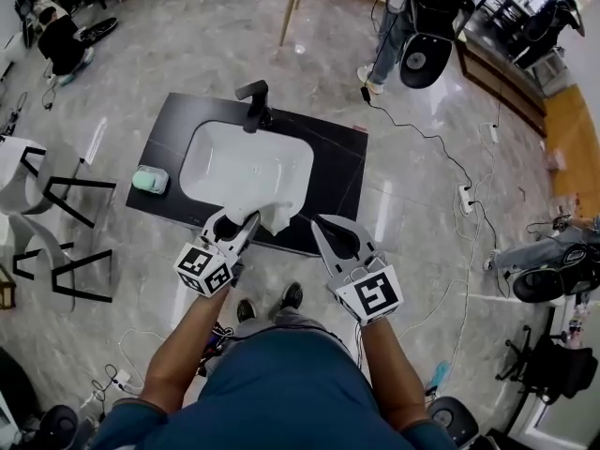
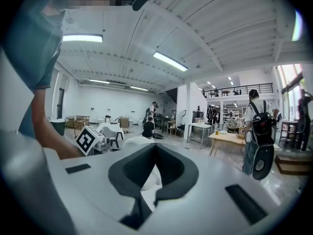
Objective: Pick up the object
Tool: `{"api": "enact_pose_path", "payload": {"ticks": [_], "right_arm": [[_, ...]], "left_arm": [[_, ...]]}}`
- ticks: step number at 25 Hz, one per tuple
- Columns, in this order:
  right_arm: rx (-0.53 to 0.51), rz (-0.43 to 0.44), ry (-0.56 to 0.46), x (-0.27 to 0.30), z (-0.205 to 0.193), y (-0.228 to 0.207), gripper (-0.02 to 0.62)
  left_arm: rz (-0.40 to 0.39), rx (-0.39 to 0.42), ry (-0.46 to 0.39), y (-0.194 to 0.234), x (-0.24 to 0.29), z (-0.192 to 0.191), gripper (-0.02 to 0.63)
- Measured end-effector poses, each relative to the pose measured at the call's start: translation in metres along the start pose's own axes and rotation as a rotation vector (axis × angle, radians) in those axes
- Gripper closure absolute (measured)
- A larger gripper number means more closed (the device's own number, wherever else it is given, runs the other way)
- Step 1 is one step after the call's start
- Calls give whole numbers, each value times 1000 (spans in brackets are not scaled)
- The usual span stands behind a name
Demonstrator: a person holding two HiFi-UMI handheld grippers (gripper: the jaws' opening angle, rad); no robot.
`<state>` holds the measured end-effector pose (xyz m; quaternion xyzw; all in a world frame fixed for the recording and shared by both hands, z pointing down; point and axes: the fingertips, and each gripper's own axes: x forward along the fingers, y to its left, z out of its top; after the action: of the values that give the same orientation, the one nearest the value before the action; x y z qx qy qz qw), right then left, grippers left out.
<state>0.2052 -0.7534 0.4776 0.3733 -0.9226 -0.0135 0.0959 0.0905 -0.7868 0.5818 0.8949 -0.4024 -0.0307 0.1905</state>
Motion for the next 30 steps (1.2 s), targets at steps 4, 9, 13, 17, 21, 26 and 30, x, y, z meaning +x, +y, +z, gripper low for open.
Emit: {"api": "enact_pose_path", "payload": {"ticks": [4, 9, 13, 17, 21, 26, 30], "right_arm": [[-19, -18, -38, -4, 12, 5, 581], [-14, -39, -89, -11, 34, 17, 581], [-44, -52, -125, -16, 50, 27, 581], [-65, -65, -146, -19, 64, 36, 581], [-79, -68, -149, -22, 71, 47, 581], [-116, -59, -143, -26, 79, 60, 581], [-110, -74, -152, -28, 87, 61, 582]], "left_arm": [[-32, 165, -18, -17, -10, 36, 465], [-60, 363, -39, -40, -27, 76, 465], [-74, 480, -26, -57, -42, 100, 465], [-86, 559, -33, -71, -55, 121, 465], [-98, 677, -25, -81, -67, 129, 465], [-115, 754, -30, -92, -77, 136, 465], [-125, 770, -36, -95, -81, 141, 465]]}}
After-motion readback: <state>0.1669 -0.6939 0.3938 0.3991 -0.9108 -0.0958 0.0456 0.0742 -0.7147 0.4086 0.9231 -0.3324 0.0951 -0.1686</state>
